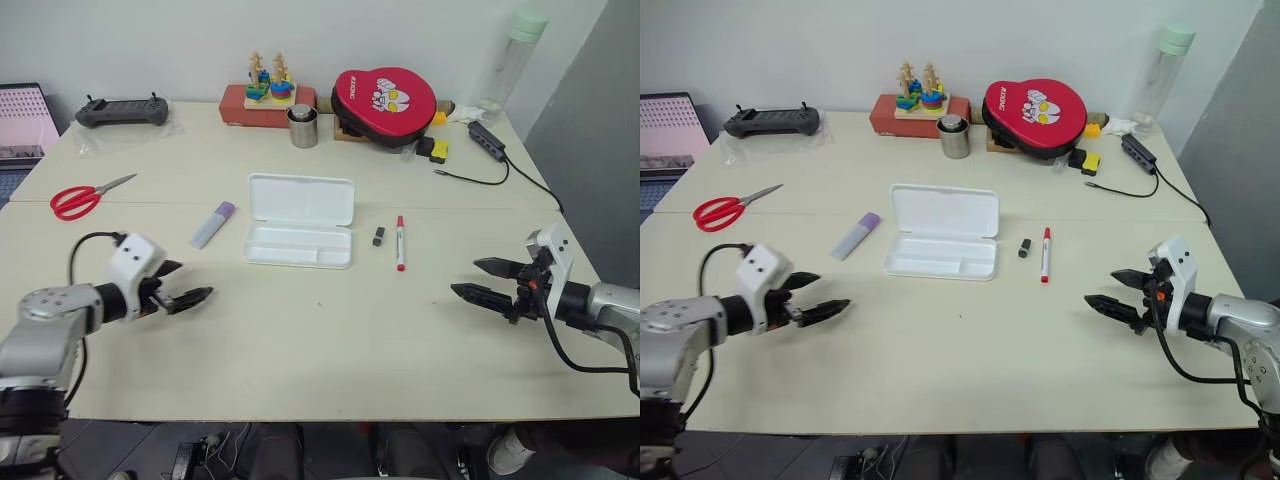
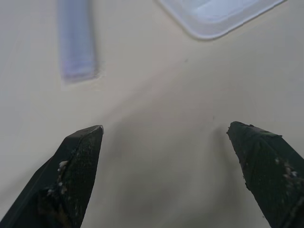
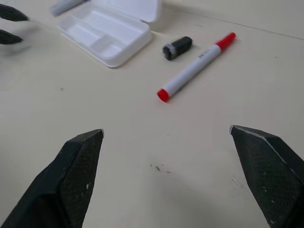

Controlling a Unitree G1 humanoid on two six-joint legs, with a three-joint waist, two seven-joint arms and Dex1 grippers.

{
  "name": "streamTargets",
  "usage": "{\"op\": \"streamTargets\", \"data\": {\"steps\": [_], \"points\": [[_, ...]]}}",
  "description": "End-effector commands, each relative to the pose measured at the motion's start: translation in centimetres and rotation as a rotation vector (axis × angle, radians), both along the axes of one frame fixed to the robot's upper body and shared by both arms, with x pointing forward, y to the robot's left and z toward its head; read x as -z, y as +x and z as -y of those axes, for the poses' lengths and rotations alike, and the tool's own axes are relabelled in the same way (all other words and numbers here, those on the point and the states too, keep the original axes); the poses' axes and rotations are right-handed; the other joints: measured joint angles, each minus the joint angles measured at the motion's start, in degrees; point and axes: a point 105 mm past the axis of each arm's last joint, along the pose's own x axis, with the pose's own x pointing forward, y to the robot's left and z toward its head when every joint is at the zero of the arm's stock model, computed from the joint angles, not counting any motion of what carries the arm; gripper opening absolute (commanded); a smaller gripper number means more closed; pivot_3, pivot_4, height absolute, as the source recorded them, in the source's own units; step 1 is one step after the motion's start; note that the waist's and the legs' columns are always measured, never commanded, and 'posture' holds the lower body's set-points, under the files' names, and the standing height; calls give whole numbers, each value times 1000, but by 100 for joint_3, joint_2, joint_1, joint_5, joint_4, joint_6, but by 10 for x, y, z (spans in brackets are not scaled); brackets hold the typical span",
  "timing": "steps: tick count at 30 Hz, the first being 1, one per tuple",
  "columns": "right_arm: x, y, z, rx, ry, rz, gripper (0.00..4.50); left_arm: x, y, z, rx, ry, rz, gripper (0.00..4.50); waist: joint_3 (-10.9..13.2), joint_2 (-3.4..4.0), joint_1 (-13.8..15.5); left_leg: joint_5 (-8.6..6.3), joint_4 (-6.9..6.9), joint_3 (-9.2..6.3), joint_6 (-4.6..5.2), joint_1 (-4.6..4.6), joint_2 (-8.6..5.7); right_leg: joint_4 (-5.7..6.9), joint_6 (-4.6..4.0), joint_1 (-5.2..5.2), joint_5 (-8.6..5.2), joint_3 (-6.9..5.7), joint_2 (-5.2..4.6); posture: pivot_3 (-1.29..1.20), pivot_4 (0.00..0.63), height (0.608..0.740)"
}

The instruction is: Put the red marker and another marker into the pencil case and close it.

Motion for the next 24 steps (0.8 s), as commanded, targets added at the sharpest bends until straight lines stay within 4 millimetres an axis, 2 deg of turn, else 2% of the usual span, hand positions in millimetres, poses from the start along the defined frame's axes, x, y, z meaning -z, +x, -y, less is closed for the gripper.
{"op": "streamTargets", "data": {"steps": [1, 4, 8, 13, 21, 22, 24], "points": [[-35, -2, -28, -99, 38, 125, 4467, -12, 20, 27, 154, 22, 48, 4500, 0, -1, 0, 0, 20, -1, 0, 0, -1, 20, 1, 0, 0, 1, 1, 0, 150, 740], [-41, -2, -48, -147, 48, 161, 4467, -24, 36, 47, 254, -1, 65, 4500, -6, -11, -3, 3, 40, -6, 3, 7, 0, 48, 8, 1, 4, 1, 6, 0, 150, 740], [-45, 1, -65, -180, 50, 195, 4467, -30, 55, 66, 353, 31, 72, 4500, -7, -11, -5, 9, 49, -8, 11, 6, -1, 53, 14, 3, 8, 2, 8, 0, 150, 740], [-51, 3, -80, -206, 51, 234, 4467, -37, 62, 89, 478, 12, 36, 4500, -7, -11, -9, 8, 50, -9, 11, -11, -3, 54, 9, -9, 7, 2, 9, 0, 150, 740], [-55, 8, -96, -198, 44, 274, 4467, -11, 59, 95, 569, 105, -86, 4500, -7, -11, -32, 8, 48, -9, 13, -17, -2, 58, -14, -12, 17, -6, 9, 0, 150, 740], [-55, 8, -97, -196, 45, 276, 4500, -8, 60, 95, 569, 118, -94, 4125, -7, -11, -29, 8, 49, -10, 12, -18, -2, 58, -13, -12, 16, -6, 9, 0, 150, 740], [-56, 8, -99, -193, 50, 280, 4500, -2, 62, 93, 561, 152, -102, 3746, -7, -11, -21, 8, 50, -10, 13, -19, -2, 58, -11, -12, 15, -7, 9, 0, 150, 740]]}}
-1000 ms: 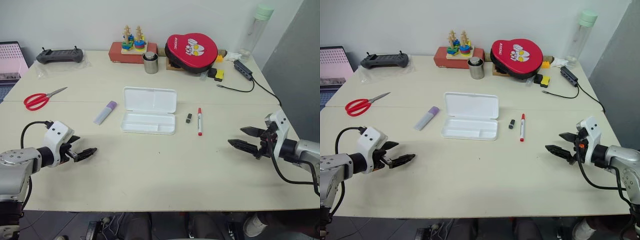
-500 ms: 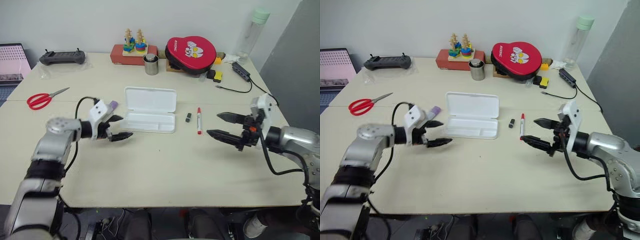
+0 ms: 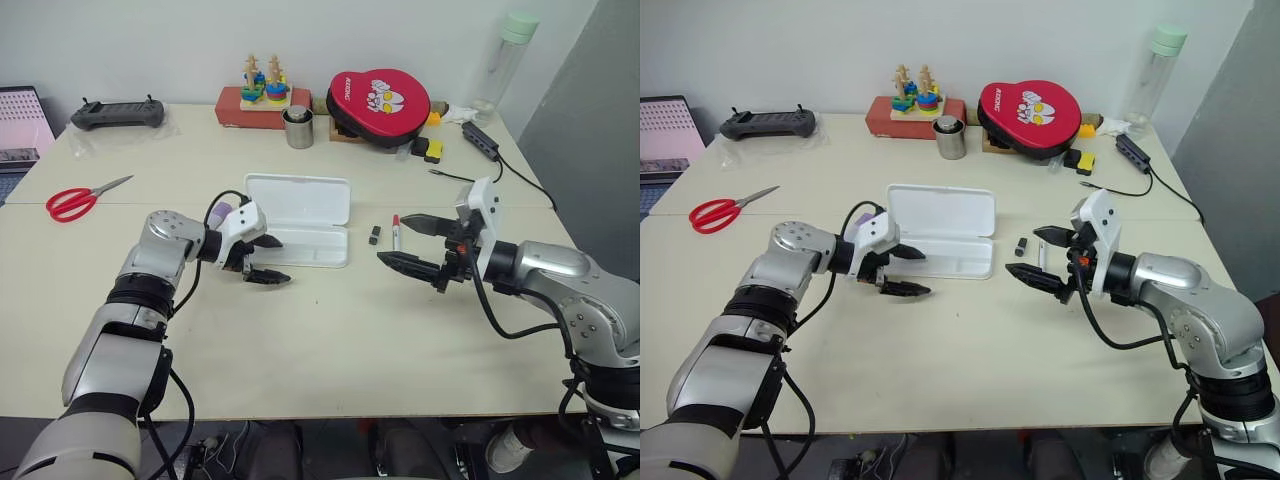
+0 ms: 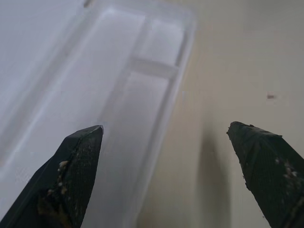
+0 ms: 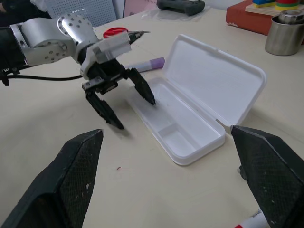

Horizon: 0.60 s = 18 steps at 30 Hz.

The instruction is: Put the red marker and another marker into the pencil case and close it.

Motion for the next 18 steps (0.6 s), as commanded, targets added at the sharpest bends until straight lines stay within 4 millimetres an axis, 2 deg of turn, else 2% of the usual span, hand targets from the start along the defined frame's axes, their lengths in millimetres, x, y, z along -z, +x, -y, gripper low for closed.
{"op": "streamTargets", "data": {"steps": [1, 7, 10, 12, 13, 14, 15, 18], "points": [[-15, -4, -5, -4, 6, 82, 4500, -1, 7, -1, 11, 72, 44, 3584, 0, -1, 4, 0, 1, 0, 0, 0, 0, 0, 0, 0, 0, 0, 0, 0, 150, 740], [-16, -6, -6, 2, 13, 89, 4500, 4, 13, 1, -6, 87, 62, 2362, -1, 0, 6, 0, 7, -2, 0, 1, 0, 2, 6, 4, -2, -1, 0, 0, 150, 740], [-16, -8, -6, -1, 17, 88, 4500, 3, 14, 3, 0, 80, 68, 1910, -1, 0, 6, 0, 10, -3, 1, 1, 0, 6, 6, 5, -2, -2, 0, 0, 150, 740], [-16, -9, -5, -1, 19, 87, 4500, 3, 15, 6, 3, 67, 73, 1452, -1, 0, 6, 0, 11, -3, 0, 1, 0, 6, 6, 6, -2, -1, 0, 0, 150, 740], [-16, -9, -4, 0, 19, 88, 4500, 2, 16, 8, 3, 60, 75, 1383, -1, -1, 7, 0, 11, -3, 1, 1, 0, 6, 6, 6, -2, -1, 0, 0, 150, 740], [-16, -8, -3, 2, 19, 88, 4500, 1, 16, 10, 7, 46, 80, 1004, -1, -1, 4, 0, 12, -3, 1, 1, -1, 6, 5, 6, -2, -2, 0, 0, 150, 740], [-16, -8, -3, 3, 20, 88, 4500, 0, 16, 12, 12, 31, 82, 981, -1, 0, 4, 0, 12, -3, 1, 2, 0, 6, 5, 6, -2, -1, 0, 0, 150, 740], [-16, -8, -3, 2, 21, 86, 4500, -3, 15, 15, 27, 5, 86, 393, -1, -1, 8, 1, 12, -4, 1, 2, 0, 7, 5, 7, -1, -2, 0, 0, 150, 740]]}}
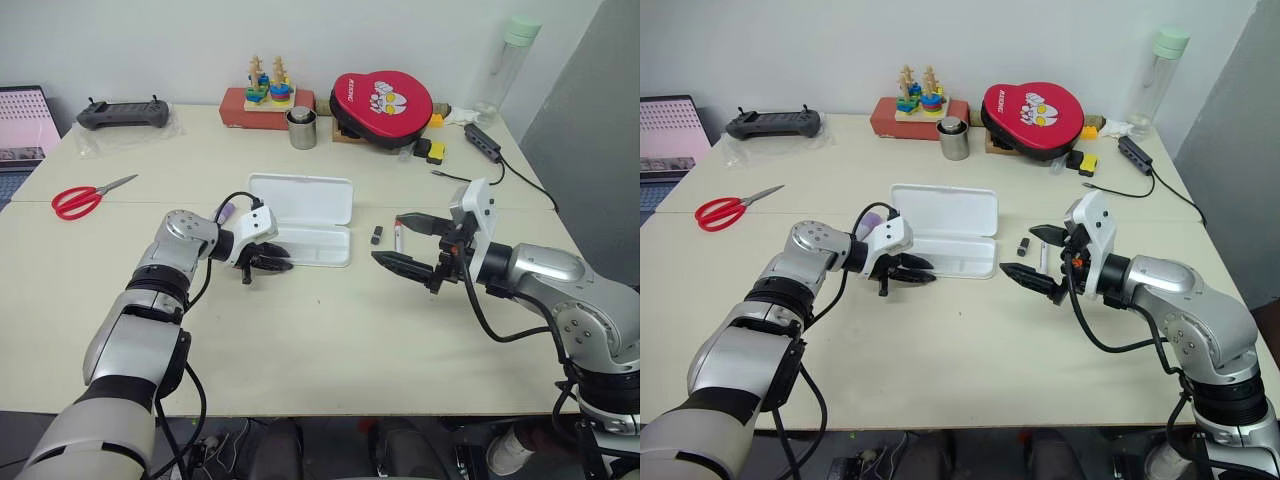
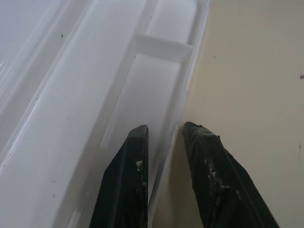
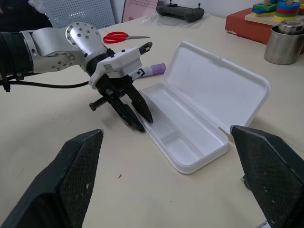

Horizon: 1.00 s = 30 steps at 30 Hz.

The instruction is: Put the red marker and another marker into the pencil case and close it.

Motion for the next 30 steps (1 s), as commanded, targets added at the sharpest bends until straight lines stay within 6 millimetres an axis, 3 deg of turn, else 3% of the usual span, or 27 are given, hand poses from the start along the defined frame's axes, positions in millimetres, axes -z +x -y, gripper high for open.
{"op": "streamTargets", "data": {"steps": [1, 3, 11, 19, 30], "points": [[-14, -6, 0, -19, 17, 60, 4500, -6, 0, 5, 21, -30, 12, 284, 0, 0, 5, 0, 0, 0, 0, 0, 0, 0, -1, 0, 1, 0, 0, 0, 150, 740], [-13, -6, 0, -19, 17, 59, 4500, -5, -1, 4, 25, -34, 11, 30, 0, 0, 1, 0, 1, 0, 0, -1, 0, 0, -5, 0, 3, -1, 0, 0, 150, 740], [-12, -7, -2, -33, 16, 50, 4500, -7, -8, 5, 77, -56, 16, 30, 0, 0, -1, 0, 1, -1, 0, -1, 0, 0, -6, 0, 3, -1, 0, 0, 150, 740], [-11, -11, -1, -49, 15, 35, 4500, 1, -46, 1, 268, 17, 13, 30, 0, 2, -9, 0, -1, -1, 0, 0, 3, 0, -14, -2, 7, -1, 0, 0, 150, 740], [2, -29, -9, -142, -14, -22, 4500, 9, -71, 9, 273, 13, -28, 30, -1, 2, -1, 0, 5, -3, 0, 4, 3, 1, -13, 4, 7, 0, 0, 0, 150, 740]]}}
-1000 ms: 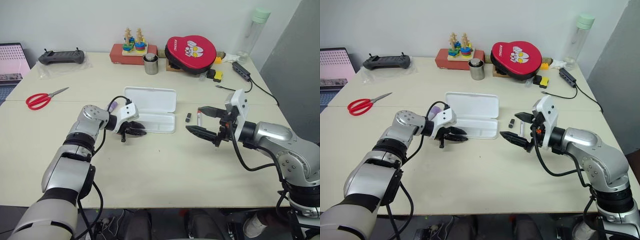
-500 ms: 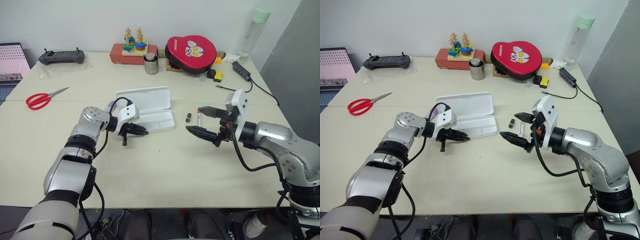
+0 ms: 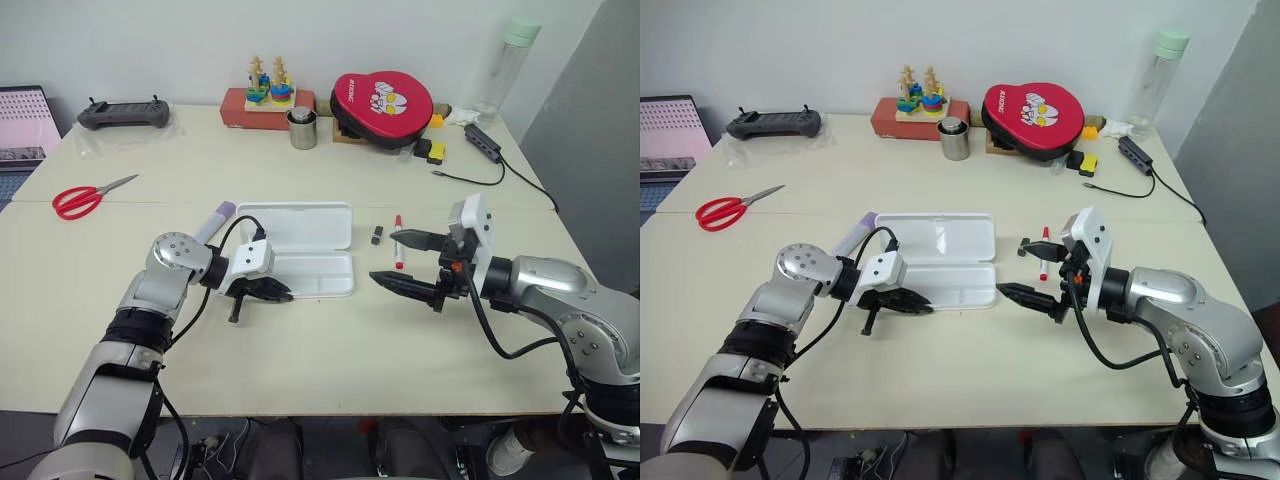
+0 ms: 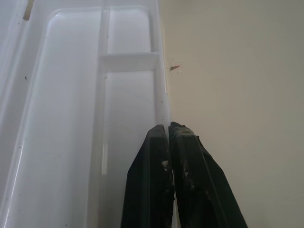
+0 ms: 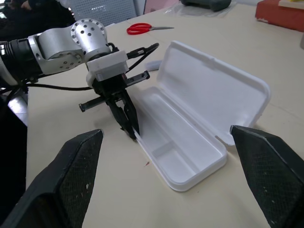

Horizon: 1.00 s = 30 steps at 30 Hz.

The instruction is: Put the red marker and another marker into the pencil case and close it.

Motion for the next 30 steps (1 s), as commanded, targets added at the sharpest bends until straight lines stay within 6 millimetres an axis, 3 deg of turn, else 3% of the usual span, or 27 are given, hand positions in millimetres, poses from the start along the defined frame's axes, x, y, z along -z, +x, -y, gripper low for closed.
{"op": "streamTargets", "data": {"steps": [1, 12, 17, 23, 26, 30], "points": [[-8, -7, -3, -29, 3, 34, 4500, 0, -10, 5, 29, 4, -13, 30, 0, 0, 0, 0, 0, -1, 0, 1, 0, 1, 1, 1, -1, -1, 0, 0, 150, 740], [-6, 9, 0, 54, 5, 41, 4500, -3, -8, 6, -14, -2, 12, 30, 0, 0, 1, 0, 6, -1, 1, 2, 0, 1, 9, 3, -4, -1, 0, 0, 150, 740], [8, 30, 2, 191, -23, 13, 4500, -23, -13, 19, -20, -131, -16, 1053, 0, 0, 0, 1, 16, 0, 1, 0, 0, 2, 13, 4, -2, 2, 0, 0, 150, 740], [12, 29, -4, 184, -13, -2, 4500, -31, -21, 22, -9, -146, -12, 2257, 0, 0, 0, 0, 15, 0, 1, -1, 0, 1, 6, 3, 0, 2, 1, 0, 150, 740], [16, 34, -2, 222, -21, -14, 4500, -48, -23, 28, -25, -228, -13, 2869, 0, 0, 0, 0, 15, -1, 1, -1, 1, 1, 10, 3, -2, 2, 1, 0, 150, 740], [42, 75, 22, 537, -75, -82, 4500, -88, -20, 41, -100, -429, 27, 3711, 0, 0, -2, 1, 19, -2, 1, 0, 2, 2, 26, 4, -6, 2, 2, 0, 150, 740]]}}
